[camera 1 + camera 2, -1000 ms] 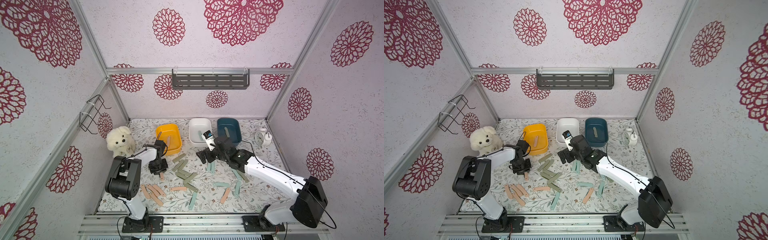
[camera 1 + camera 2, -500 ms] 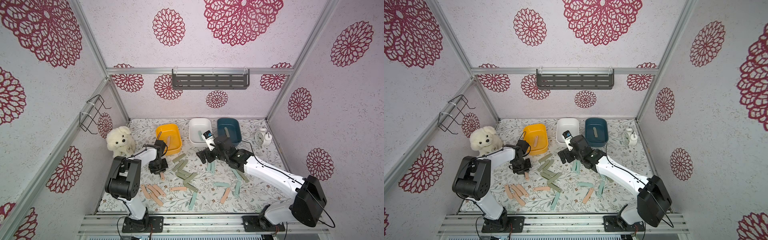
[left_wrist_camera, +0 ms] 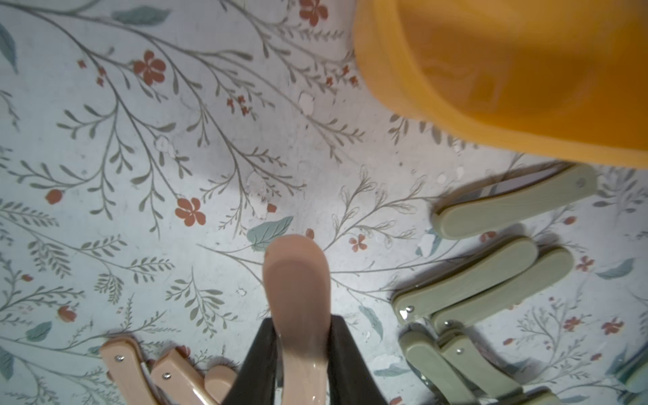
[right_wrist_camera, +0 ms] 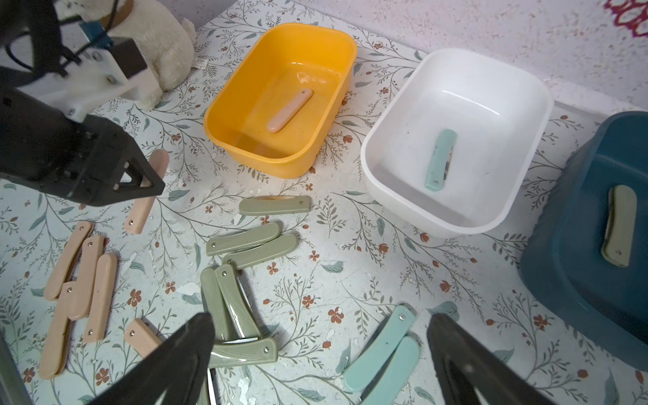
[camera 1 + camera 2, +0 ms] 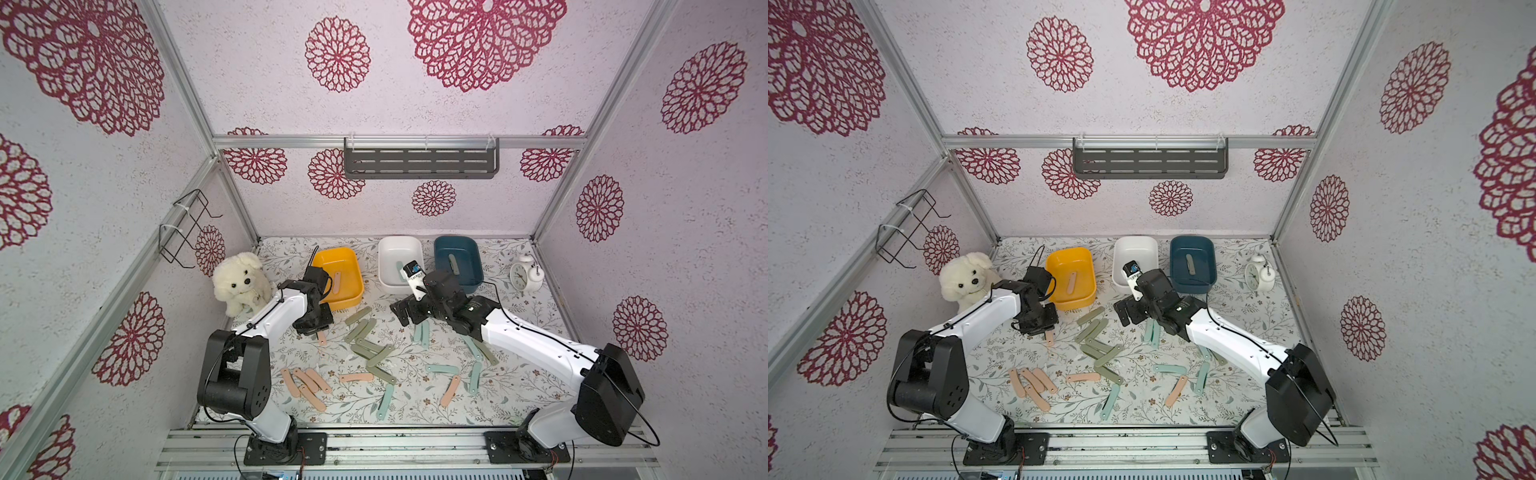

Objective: Place the fruit knives into the storage box by color
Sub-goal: Pick up the fruit knife from the center of the board, then place the fruit knife in the storage box.

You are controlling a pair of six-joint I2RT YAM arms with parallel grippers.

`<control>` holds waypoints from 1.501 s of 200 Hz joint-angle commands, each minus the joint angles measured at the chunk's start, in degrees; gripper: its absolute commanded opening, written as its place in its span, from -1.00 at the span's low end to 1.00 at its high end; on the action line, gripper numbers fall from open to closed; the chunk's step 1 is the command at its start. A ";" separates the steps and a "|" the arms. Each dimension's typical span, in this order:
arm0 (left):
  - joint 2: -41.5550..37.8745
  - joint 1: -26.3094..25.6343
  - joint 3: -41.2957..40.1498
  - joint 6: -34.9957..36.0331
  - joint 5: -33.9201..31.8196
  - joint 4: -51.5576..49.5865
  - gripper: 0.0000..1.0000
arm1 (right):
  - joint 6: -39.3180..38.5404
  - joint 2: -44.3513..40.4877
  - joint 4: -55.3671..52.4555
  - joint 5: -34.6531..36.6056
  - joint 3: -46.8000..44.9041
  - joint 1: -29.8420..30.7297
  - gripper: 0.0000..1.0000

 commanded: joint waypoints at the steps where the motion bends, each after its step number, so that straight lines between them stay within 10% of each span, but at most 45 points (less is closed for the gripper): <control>1: 0.54 -0.38 5.13 2.27 -1.48 -2.38 -0.74 | 0.70 0.52 1.08 0.43 2.83 -0.30 0.99; 122: 39.10 1.45 52.52 12.67 -2.27 -11.47 -0.74 | 0.18 5.89 1.44 -0.32 4.30 -3.89 0.99; 195: 51.57 1.55 65.61 14.14 -0.55 -13.21 -0.64 | 0.10 5.66 -1.65 5.05 2.23 -5.05 0.99; 300: 30.63 -0.99 45.41 7.43 3.31 -5.85 0.87 | 10.29 -0.91 -3.39 4.67 -11.76 -6.52 0.60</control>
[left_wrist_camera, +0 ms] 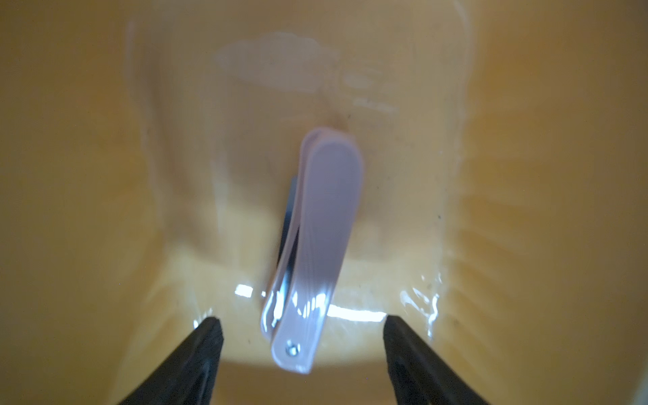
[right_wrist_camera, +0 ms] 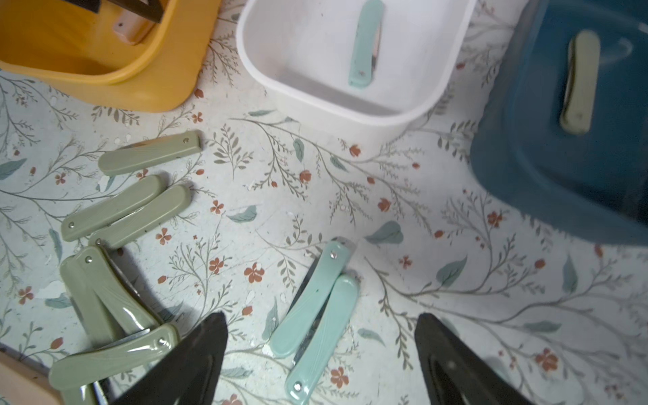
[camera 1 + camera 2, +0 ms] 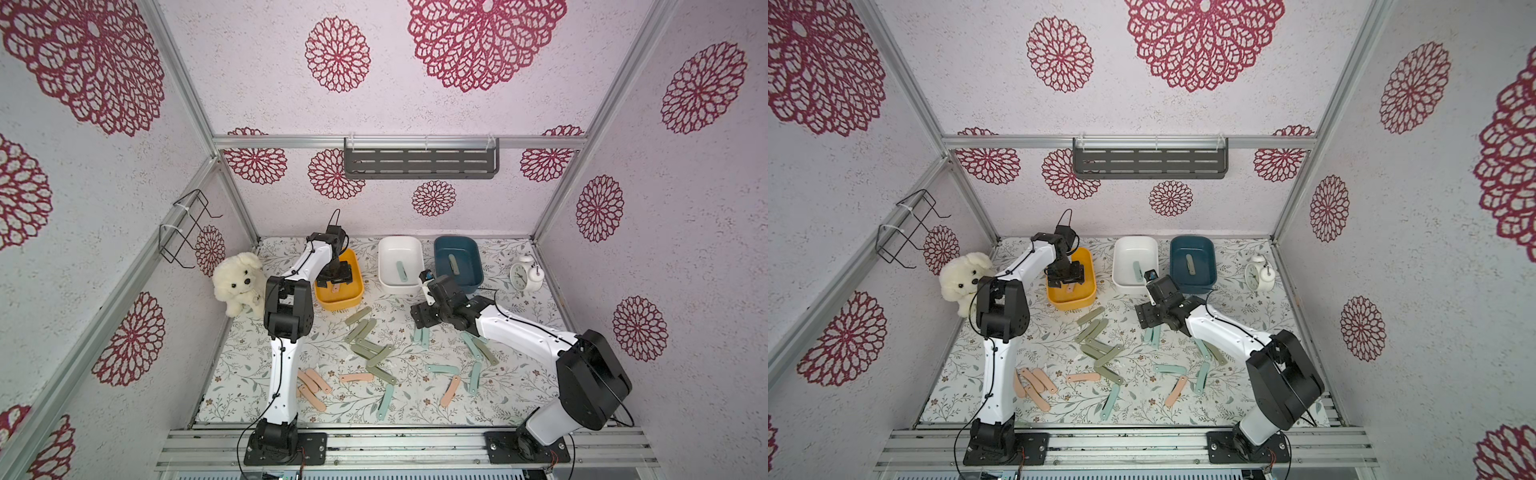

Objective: Place the fruit knives into the storage box by color
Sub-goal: Place the fruit knife in the storage box, then pick up the fruit knife from the center of the board.

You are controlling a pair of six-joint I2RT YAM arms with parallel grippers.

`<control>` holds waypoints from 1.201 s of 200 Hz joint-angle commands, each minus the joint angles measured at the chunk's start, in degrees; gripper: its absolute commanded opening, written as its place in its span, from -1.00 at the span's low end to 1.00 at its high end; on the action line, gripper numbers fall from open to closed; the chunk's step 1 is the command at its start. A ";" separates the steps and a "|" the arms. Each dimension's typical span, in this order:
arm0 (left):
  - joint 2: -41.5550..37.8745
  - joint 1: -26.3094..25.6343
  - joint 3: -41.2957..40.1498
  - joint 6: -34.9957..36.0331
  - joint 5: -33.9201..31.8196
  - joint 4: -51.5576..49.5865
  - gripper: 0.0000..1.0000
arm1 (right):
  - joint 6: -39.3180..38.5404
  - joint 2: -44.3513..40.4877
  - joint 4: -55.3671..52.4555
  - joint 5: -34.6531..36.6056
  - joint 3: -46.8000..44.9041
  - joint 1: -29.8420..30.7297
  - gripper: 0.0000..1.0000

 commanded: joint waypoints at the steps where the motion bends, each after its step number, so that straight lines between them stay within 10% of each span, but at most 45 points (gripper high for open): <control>1: -10.07 -1.85 -5.26 -2.96 1.66 4.24 0.88 | 4.88 -4.14 0.17 0.16 -4.52 -0.56 0.59; 53: -21.91 -5.90 -17.87 -4.07 1.81 6.58 0.94 | 8.80 -1.12 1.61 -3.81 -9.08 -0.75 0.16; 240: -24.69 -6.42 -23.94 -1.87 1.71 8.59 0.95 | 8.77 8.93 -0.24 -2.29 -5.32 2.41 0.21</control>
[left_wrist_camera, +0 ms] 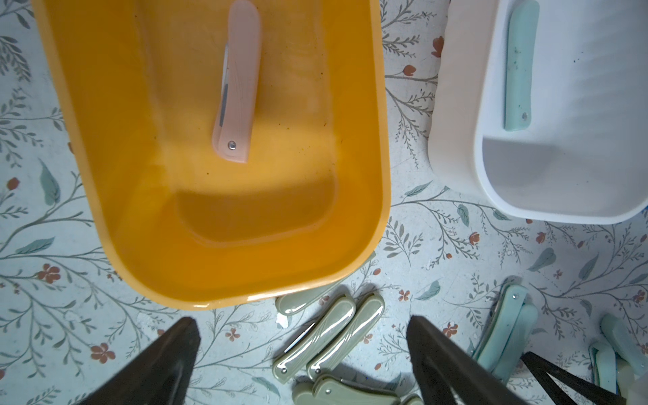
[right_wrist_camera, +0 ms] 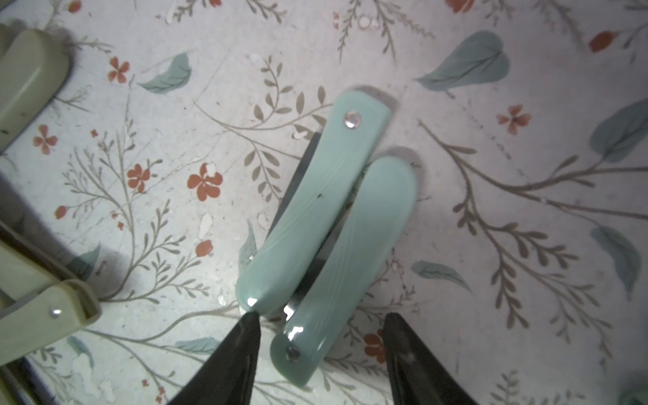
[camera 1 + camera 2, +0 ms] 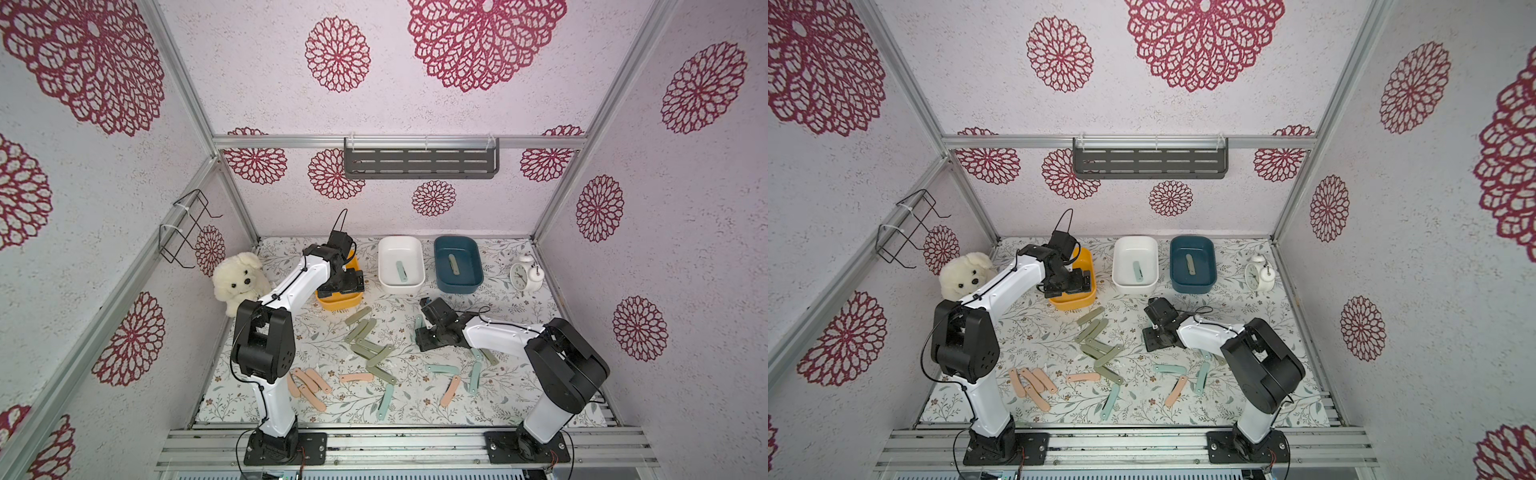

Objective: Place the fruit knives into the storage box by color
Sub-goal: Pick up the fruit knife from the center of the board.

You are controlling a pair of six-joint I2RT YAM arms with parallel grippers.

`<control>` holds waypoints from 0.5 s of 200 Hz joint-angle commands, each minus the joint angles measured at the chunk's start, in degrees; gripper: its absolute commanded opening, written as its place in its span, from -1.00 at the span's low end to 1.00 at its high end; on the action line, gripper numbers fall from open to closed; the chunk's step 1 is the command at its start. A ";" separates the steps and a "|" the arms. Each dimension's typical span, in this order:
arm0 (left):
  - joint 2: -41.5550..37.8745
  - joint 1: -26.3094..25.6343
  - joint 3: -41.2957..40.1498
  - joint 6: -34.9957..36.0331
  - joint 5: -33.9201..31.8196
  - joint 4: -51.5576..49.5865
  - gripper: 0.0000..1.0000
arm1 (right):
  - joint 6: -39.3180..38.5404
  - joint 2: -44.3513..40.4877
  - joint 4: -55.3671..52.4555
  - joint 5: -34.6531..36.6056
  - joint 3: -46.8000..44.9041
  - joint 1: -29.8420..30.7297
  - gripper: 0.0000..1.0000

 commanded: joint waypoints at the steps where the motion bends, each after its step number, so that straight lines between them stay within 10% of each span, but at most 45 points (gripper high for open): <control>1: -0.67 0.16 -0.25 0.89 -0.04 1.09 0.95 | 0.31 0.43 -2.68 1.91 0.71 0.27 0.21; 100: -1.36 0.07 -1.10 0.60 0.21 1.75 0.95 | 0.02 -0.18 -4.49 3.15 -0.39 0.44 -0.29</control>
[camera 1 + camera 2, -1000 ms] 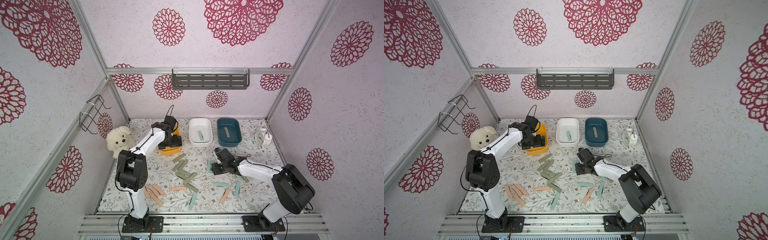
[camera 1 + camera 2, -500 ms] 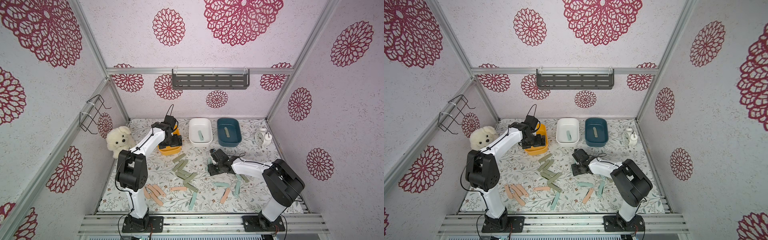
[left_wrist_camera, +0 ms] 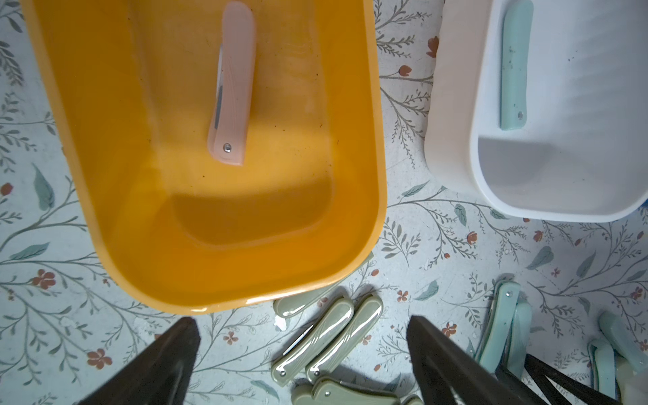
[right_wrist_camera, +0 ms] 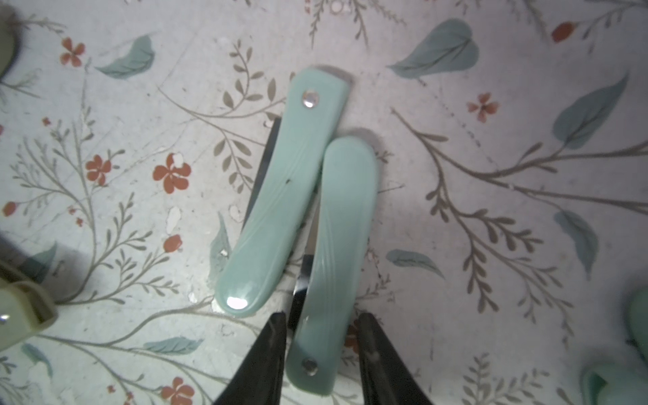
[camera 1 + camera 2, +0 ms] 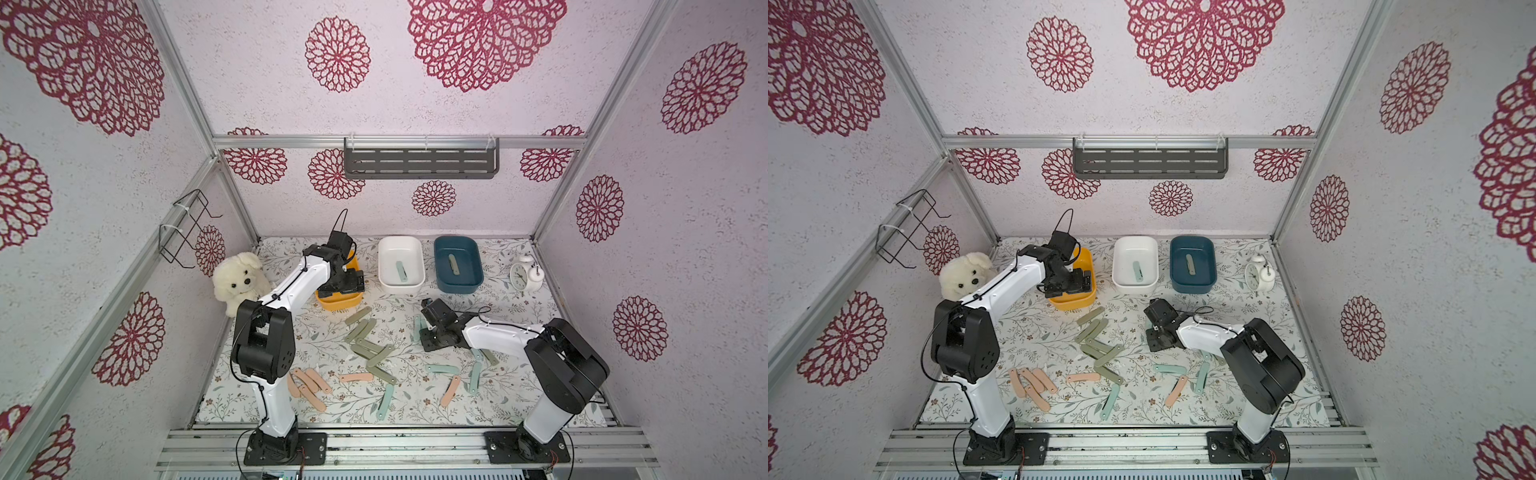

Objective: Place the fruit knives into the storage box by color
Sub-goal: Pick up the fruit knife from the center of the board.

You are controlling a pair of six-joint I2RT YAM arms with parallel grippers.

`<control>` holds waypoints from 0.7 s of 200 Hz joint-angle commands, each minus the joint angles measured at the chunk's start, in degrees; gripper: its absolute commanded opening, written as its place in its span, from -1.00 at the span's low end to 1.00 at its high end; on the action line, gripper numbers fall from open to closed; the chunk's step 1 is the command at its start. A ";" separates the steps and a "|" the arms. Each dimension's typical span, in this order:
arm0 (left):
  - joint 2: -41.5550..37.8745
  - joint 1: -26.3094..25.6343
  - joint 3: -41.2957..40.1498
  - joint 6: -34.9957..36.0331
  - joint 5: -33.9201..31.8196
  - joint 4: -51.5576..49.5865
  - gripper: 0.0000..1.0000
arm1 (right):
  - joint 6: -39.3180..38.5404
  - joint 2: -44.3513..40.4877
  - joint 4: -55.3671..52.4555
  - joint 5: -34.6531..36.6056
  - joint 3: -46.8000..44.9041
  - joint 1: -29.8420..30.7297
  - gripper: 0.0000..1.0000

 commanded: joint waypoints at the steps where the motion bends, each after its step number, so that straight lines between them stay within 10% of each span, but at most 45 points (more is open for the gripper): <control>1: -1.36 0.12 -0.74 0.28 -0.20 1.07 0.94 | 0.53 -0.18 -2.66 0.36 -0.39 0.27 -0.29; 140: -2.30 0.00 -1.24 0.58 -1.30 0.88 0.95 | 3.17 1.44 -8.35 2.21 -0.58 1.22 -0.41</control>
